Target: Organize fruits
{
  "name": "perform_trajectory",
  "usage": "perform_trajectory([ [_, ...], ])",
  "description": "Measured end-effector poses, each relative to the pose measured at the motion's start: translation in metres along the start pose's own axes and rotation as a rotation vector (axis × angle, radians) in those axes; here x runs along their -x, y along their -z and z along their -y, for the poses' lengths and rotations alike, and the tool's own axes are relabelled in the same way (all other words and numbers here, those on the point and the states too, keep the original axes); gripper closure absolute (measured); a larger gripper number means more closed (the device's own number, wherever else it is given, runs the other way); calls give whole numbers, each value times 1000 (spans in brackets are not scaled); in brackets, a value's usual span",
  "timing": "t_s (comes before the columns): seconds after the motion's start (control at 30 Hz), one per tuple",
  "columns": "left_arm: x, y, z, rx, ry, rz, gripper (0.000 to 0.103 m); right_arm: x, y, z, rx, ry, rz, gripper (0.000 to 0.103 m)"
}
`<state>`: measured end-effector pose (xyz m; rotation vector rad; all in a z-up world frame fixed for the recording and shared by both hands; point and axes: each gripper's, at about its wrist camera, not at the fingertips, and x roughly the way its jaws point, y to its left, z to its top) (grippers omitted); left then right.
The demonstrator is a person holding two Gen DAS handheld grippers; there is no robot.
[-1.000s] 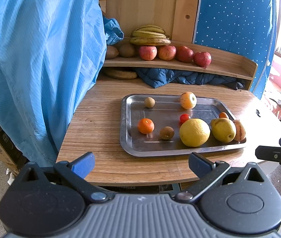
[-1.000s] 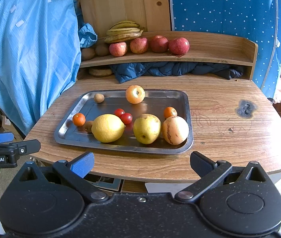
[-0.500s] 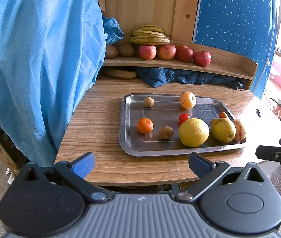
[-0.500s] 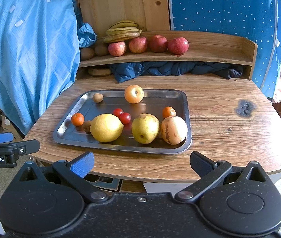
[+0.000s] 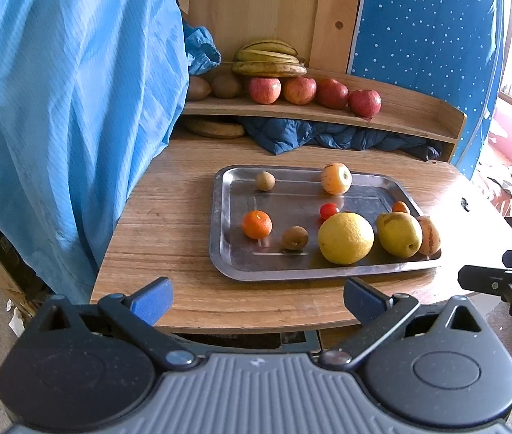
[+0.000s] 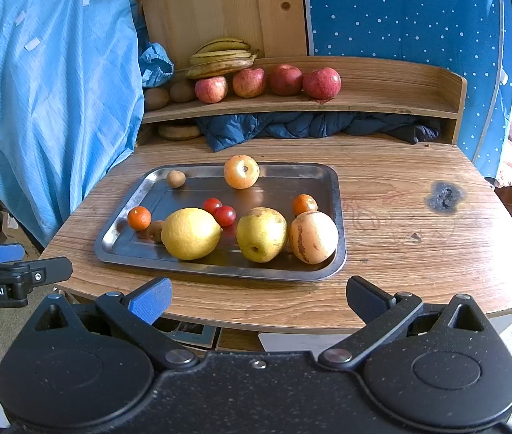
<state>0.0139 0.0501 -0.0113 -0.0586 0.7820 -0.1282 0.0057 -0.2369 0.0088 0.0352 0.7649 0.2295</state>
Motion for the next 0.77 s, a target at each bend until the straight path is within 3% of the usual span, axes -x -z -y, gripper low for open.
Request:
perform_trajectory([
  [0.77, -7, -5, 0, 5, 21, -3, 1, -7, -2, 2, -5, 2, -9, 1],
])
